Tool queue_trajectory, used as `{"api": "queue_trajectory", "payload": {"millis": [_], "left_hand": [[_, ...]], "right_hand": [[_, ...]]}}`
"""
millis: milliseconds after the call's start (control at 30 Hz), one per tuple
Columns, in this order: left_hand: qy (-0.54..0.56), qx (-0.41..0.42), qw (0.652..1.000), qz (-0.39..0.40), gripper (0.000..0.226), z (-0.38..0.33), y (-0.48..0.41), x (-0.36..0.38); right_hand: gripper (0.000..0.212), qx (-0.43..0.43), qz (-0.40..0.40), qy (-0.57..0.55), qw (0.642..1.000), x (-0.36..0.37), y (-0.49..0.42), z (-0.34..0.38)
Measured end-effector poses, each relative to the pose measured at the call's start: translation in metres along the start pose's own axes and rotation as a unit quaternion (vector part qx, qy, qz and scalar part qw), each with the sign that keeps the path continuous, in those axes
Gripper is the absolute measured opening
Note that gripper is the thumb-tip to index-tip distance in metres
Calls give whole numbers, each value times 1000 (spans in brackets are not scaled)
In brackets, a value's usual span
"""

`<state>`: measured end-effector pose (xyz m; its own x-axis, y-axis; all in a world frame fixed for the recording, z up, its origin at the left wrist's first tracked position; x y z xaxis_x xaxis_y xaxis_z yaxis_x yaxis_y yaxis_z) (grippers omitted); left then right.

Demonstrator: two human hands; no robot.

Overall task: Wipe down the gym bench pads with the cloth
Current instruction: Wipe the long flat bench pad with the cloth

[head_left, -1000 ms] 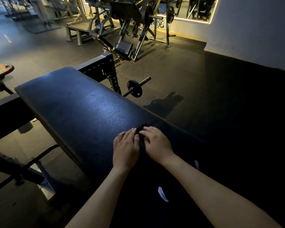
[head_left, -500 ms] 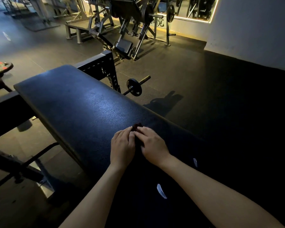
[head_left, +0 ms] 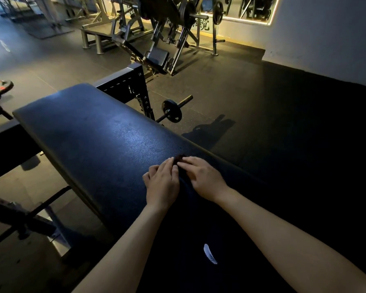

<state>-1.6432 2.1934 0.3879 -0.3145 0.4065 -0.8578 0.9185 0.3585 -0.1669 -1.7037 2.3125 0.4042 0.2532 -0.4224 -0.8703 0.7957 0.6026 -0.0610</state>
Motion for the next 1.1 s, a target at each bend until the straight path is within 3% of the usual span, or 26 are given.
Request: {"api": "queue_trajectory", "payload": {"millis": [167,400,567,800,867,1000,1100], "left_hand": [[-66,29,997,11,47,-3,-1,7],[-46,47,998,-10,56,-5,1,1],[-64,51,997,-4,57,-7,0,4],[-22,3,1000,2,43,-11,-3,6],[-25,22,999,1,44,-13,-2,6],[-12,38,999,-6,45,-13,-1,6],[-19,38,999,-21,42,-14,-4,6]], "right_hand": [[43,135,-72,7,988,-16,-29,-33],[41,35,-28,-10,999,1,-14,0],[41,145,-106,2,984,-18,-21,-22],[38,62,-44,-25,997,-8,-2,6],[38,82,-70,-3,994,-21,-11,-11],[42,201,-101,15,974,-36,-17,-57],[42,176,-93,-3,980,-26,-11,-44]]}}
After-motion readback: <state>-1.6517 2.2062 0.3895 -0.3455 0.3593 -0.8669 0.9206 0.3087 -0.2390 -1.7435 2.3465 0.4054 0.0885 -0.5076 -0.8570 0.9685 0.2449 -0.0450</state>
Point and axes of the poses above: each hand's wrist, its own y-axis away from the middle knuckle, its own x-axis out of the palm, z = x × y, the point moved 8 cm from there along -y, towards the middle knuckle, and after that the axes turned 10 degrees about x, right-handed, at the moved point
